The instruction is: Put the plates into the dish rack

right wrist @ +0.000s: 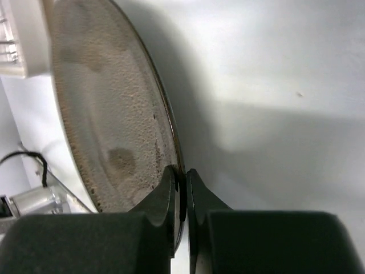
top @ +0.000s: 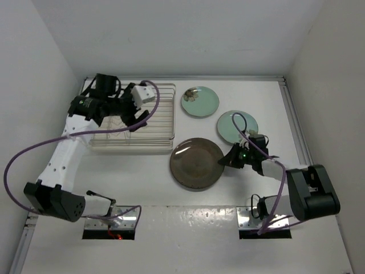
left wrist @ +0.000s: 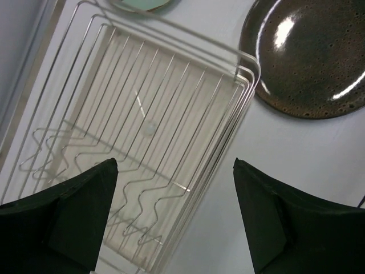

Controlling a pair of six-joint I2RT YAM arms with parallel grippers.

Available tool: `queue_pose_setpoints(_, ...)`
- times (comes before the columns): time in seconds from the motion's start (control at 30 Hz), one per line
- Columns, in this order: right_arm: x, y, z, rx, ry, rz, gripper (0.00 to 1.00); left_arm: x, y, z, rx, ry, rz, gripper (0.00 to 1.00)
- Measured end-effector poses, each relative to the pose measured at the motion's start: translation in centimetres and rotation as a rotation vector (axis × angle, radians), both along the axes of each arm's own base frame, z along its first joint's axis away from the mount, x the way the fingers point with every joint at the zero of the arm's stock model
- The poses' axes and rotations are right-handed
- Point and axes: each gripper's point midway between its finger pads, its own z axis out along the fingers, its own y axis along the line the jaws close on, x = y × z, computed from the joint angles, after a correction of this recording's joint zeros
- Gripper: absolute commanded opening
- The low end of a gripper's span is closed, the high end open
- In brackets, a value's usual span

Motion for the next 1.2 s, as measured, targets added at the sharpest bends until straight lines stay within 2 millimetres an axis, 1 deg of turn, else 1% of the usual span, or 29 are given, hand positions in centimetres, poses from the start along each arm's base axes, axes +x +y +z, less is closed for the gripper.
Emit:
queue_pose_setpoints(0.07,0.3,0.0,1.3,-0.015,-0.034,0.029,0.00,0.7,-2.2,0.0,0.004,0.021,-0.030,0.87)
queue_pose_setpoints(0.1,0.7,-0.1,2.3,-0.032,-0.071,0.052,0.00,1.1,-3.5,0.1,0.006,0.026,-0.046,0.87)
queue_pose_setpoints(0.13,1.3,-0.1,3.9,-0.055,-0.131,0.076,0.00,1.5,-4.9,0.2,0.010,0.029,-0.072,0.92)
queue_pose_setpoints(0.2,2.5,-0.3,7.2,-0.121,-0.288,0.135,0.00,2.1,-8.1,0.2,0.011,0.040,-0.136,0.95)
queue_pose_setpoints(0.23,3.0,-0.4,8.7,-0.155,-0.366,0.163,0.00,2.3,-9.8,0.1,0.009,0.047,-0.175,1.00)
queue_pose_setpoints(0.3,3.9,-0.5,12.1,-0.224,-0.530,0.221,0.00,2.5,-13.4,-0.1,0.000,0.061,-0.258,1.00)
queue_pose_setpoints(0.4,4.7,-0.7,14.7,-0.305,-0.659,0.287,0.00,2.6,-18.1,-0.6,-0.020,0.080,-0.380,1.00)
queue_pose_setpoints(0.47,5.1,-0.9,15.5,-0.351,-0.702,0.325,0.00,2.6,-20.7,-1.5,-0.027,0.093,-0.451,1.00)
queue_pose_setpoints(0.57,5.2,-1.2,15.6,-0.395,-0.726,0.369,0.00,2.5,-24.0,-3.2,-0.029,0.117,-0.536,1.00)
queue_pose_setpoints(0.67,5.0,-1.2,15.4,-0.408,-0.735,0.397,0.00,2.2,-26.2,-5.7,-0.015,0.148,-0.599,1.00)
queue_pose_setpoints(0.7,4.9,-1.1,15.4,-0.408,-0.738,0.405,0.00,2.1,-26.8,-6.7,-0.008,0.163,-0.614,1.00)
queue_pose_setpoints(0.77,4.8,-1.0,15.6,-0.407,-0.750,0.416,0.00,1.8,-27.4,-8.0,-0.002,0.185,-0.637,1.00)
queue_pose_setpoints(0.8,4.7,-0.9,15.8,-0.405,-0.758,0.420,0.00,1.7,-27.7,-8.8,0.000,0.201,-0.649,0.95)
queue_pose_setpoints(0.87,4.6,-0.8,16.1,-0.401,-0.773,0.425,0.00,1.2,-28.2,-9.7,-0.004,0.222,-0.672,0.86)
queue_pose_setpoints(0.9,4.6,-0.8,16.2,-0.401,-0.779,0.425,0.00,1.1,-28.3,-9.9,-0.008,0.229,-0.683,0.69)
queue_pose_setpoints(0.97,4.6,-0.8,16.5,-0.403,-0.792,0.421,0.00,0.7,-28.3,-10.2,-0.012,0.240,-0.701,0.43)
queue_pose_setpoints(1.0,4.6,-0.8,16.6,-0.404,-0.800,0.419,0.00,0.6,-28.4,-10.2,-0.015,0.238,-0.713,0.19)
queue_pose_setpoints(1.07,4.6,-0.8,16.7,-0.404,-0.807,0.419,0.00,1.1,-28.6,-9.9,-0.017,0.203,-0.722,0.02)
queue_pose_setpoints(1.13,4.5,-0.8,16.8,-0.406,-0.824,0.429,0.00,0.3,-28.2,-9.7,-0.027,0.249,-0.728,0.00)
queue_pose_setpoints(1.17,4.4,-0.7,17.0,-0.407,-0.833,0.432,0.00,0.2,-28.2,-9.4,-0.027,0.253,-0.725,0.00)
queue_pose_setpoints(1.2,4.5,-0.7,17.2,-0.409,-0.843,0.432,0.12,0.2,-28.1,-9.1,-0.021,0.251,-0.723,0.00)
